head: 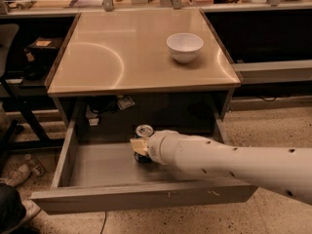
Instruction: Place pepsi can into top drawer
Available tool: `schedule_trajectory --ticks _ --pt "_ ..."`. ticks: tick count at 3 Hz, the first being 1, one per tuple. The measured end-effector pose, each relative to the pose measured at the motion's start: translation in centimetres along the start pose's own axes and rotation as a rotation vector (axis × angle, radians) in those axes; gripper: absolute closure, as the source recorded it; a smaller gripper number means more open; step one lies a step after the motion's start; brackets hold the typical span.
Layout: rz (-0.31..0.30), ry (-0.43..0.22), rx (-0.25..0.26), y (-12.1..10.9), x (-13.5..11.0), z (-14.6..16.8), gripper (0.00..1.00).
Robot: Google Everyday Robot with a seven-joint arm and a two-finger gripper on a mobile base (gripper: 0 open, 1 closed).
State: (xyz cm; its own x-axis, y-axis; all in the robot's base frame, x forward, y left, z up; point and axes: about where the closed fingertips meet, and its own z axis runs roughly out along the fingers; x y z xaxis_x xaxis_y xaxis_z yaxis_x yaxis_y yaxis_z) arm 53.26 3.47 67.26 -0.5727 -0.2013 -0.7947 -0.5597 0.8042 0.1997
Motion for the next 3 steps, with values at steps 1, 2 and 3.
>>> schedule_trajectory --ticks 1,2,3 --pt "-0.001 -0.019 0.023 -1.2 -0.3 0.4 1.00" --pt "0.015 -0.037 0.045 -2.4 -0.2 0.6 1.00" --pt "0.032 -0.047 0.065 -3.1 0.4 0.7 1.00"
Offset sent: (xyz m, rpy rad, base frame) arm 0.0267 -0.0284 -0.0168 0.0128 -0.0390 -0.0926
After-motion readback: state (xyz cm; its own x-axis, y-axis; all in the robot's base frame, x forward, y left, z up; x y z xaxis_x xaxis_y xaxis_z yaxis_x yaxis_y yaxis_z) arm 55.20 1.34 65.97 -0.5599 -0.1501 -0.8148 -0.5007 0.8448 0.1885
